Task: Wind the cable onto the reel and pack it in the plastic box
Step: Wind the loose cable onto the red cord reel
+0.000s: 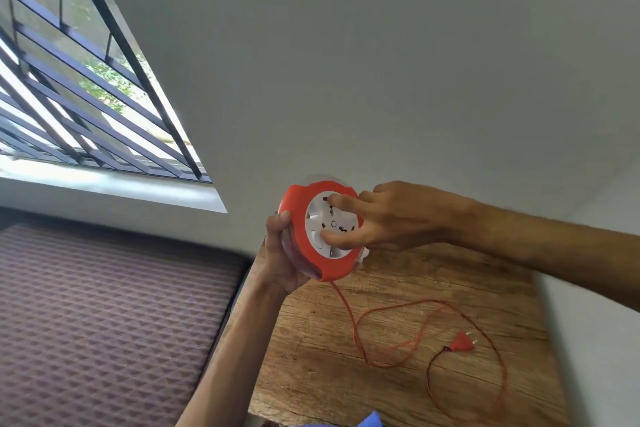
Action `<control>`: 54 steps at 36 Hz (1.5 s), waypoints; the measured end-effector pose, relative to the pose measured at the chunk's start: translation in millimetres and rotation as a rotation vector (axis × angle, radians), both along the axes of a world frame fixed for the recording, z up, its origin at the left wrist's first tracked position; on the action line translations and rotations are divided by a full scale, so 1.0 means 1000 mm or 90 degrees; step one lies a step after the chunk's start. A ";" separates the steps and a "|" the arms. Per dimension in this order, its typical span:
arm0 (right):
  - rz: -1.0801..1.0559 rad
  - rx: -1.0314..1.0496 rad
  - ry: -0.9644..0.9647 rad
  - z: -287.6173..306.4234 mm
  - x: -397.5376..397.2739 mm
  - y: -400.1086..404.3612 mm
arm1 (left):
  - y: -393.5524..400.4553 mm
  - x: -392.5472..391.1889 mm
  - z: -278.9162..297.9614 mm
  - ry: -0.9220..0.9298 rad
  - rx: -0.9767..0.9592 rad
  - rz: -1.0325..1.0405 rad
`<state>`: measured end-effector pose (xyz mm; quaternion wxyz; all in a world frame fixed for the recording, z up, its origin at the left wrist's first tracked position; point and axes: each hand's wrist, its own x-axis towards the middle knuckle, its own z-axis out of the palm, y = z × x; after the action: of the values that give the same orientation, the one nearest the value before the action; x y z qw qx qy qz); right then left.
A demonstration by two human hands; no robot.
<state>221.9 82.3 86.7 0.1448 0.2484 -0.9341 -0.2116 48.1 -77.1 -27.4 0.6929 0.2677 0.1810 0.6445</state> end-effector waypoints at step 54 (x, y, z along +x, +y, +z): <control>0.007 0.060 -0.087 -0.003 -0.010 -0.001 | -0.006 0.006 -0.010 -0.081 -0.110 -0.052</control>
<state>212.2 81.6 83.8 0.0699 0.2740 -0.9294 -0.2373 54.0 -83.2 -37.4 0.7495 0.1725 0.1804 0.6132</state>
